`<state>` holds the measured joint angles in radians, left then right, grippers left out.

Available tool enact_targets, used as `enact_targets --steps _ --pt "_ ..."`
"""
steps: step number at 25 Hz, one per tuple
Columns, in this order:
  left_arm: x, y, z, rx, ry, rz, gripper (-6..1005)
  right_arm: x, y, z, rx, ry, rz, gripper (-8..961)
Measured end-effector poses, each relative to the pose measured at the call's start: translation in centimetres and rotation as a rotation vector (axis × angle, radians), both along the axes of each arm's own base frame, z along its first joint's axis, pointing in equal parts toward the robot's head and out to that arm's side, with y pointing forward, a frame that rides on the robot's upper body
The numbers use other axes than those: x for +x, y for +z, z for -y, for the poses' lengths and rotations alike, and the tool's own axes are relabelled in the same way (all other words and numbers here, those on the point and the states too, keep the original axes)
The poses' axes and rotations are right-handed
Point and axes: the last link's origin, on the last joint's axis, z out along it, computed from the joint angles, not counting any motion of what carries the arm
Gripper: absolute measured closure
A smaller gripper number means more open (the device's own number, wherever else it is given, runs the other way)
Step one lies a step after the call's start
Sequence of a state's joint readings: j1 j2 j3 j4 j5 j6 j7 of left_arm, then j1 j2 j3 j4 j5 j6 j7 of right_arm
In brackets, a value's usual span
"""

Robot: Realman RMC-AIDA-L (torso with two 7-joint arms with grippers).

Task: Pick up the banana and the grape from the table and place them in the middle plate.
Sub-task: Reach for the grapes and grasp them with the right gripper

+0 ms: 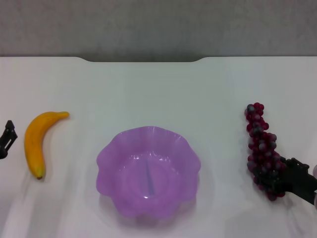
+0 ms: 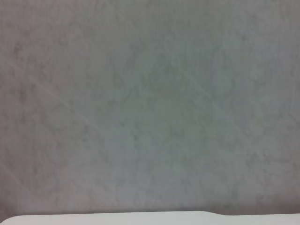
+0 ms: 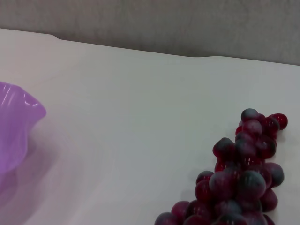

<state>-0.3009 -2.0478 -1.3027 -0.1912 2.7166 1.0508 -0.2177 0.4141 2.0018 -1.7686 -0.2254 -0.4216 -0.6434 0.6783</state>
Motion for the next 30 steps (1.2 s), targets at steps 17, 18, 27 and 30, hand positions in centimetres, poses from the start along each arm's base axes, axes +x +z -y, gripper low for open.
enact_targets --steps 17,18,27,30 --pt "0.04 0.01 0.00 0.001 -0.003 0.000 121 -0.13 0.00 -0.12 0.001 0.003 -0.002 240" --pt "0.05 0.01 0.00 0.001 -0.003 0.000 121 -0.15 0.00 -0.14 0.001 0.003 -0.002 246" --pt "0.04 0.04 -0.01 0.003 -0.002 0.001 122 -0.21 0.00 -0.19 0.002 0.005 -0.003 306" --pt "0.05 0.01 0.00 0.001 -0.003 0.000 122 -0.21 0.01 -0.18 0.002 0.005 -0.004 331"
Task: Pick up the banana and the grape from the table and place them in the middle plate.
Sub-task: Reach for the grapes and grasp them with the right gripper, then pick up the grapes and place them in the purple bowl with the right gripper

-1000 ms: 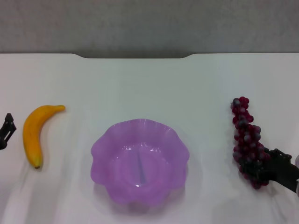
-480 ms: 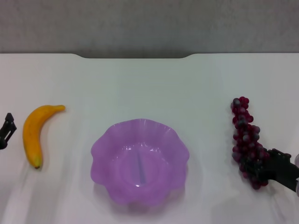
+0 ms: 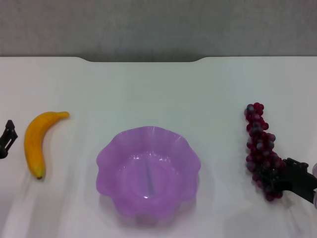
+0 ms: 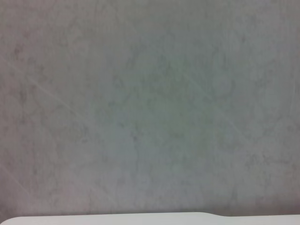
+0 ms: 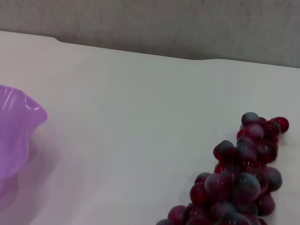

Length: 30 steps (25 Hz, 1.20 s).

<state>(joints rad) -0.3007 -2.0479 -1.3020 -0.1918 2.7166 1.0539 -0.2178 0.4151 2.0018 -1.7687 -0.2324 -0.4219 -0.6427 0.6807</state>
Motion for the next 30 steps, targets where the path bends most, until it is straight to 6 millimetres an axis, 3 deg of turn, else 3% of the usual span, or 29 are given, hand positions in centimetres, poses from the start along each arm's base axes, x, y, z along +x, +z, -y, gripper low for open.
enact_targets --steps 12,30 --pt "-0.05 0.03 0.04 0.002 0.002 0.000 122 -0.01 0.00 0.01 0.000 0.001 0.000 428" --pt "-0.08 0.06 0.06 0.003 0.003 0.001 122 -0.05 0.23 -0.21 0.017 -0.006 -0.010 462"
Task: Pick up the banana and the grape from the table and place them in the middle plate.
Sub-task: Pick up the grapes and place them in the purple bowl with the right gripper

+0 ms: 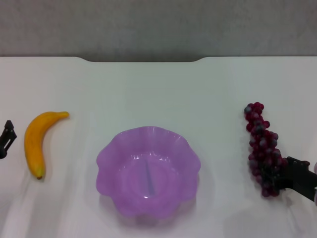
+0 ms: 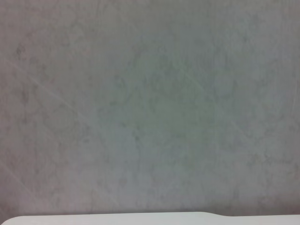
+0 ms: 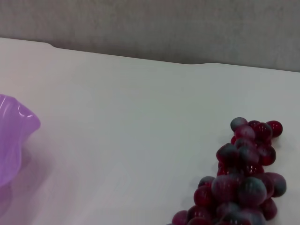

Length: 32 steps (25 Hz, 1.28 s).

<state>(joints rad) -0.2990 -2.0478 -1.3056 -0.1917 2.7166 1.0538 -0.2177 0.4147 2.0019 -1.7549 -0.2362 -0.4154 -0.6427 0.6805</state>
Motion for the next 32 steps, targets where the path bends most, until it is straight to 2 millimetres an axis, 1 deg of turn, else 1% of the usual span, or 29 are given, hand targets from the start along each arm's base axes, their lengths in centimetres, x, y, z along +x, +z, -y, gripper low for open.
enact_targets --steps 5,10,19,24,31,32 --pt "0.0 0.0 0.0 0.001 0.001 0.000 122 -0.4 0.0 -0.3 0.002 0.012 -0.002 469" --pt "0.0 0.0 0.0 0.001 0.001 0.000 123 -1.4 0.1 -0.9 0.015 0.050 -0.023 477" --pt "-0.2 0.0 0.2 0.003 0.006 0.001 123 -2.8 0.5 -1.3 0.046 0.101 -0.055 485" --pt "-0.2 0.0 0.2 0.002 0.007 0.000 123 -4.8 1.5 -1.9 0.080 0.197 -0.103 486" --pt "-0.2 0.1 0.2 0.002 0.009 -0.001 123 -7.1 3.7 -2.9 0.141 0.315 -0.182 492" --pt "-0.3 0.1 0.3 0.001 0.010 -0.001 123 -7.8 4.3 -3.1 0.149 0.352 -0.196 492"
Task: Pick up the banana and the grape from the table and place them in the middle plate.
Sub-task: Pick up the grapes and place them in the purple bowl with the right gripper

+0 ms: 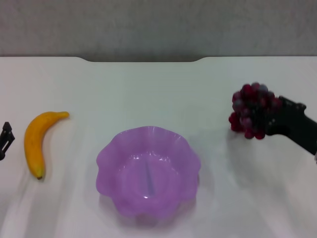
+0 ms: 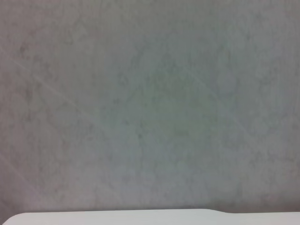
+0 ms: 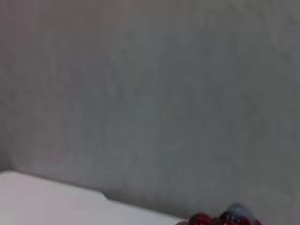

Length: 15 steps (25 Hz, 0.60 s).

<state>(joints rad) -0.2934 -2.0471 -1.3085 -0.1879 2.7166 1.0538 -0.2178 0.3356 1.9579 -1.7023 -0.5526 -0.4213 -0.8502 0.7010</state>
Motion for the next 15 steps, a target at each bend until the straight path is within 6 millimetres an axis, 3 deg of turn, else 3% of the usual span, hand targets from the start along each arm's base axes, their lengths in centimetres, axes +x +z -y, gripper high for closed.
enact_targets --steps 5,15 --pt "0.0 0.0 0.0 0.000 0.001 -0.001 123 -1.8 1.2 -0.8 0.014 0.071 -0.011 493" --pt "0.0 0.1 0.0 0.001 0.002 0.000 123 -8.3 3.9 -3.0 0.011 0.295 0.014 495"
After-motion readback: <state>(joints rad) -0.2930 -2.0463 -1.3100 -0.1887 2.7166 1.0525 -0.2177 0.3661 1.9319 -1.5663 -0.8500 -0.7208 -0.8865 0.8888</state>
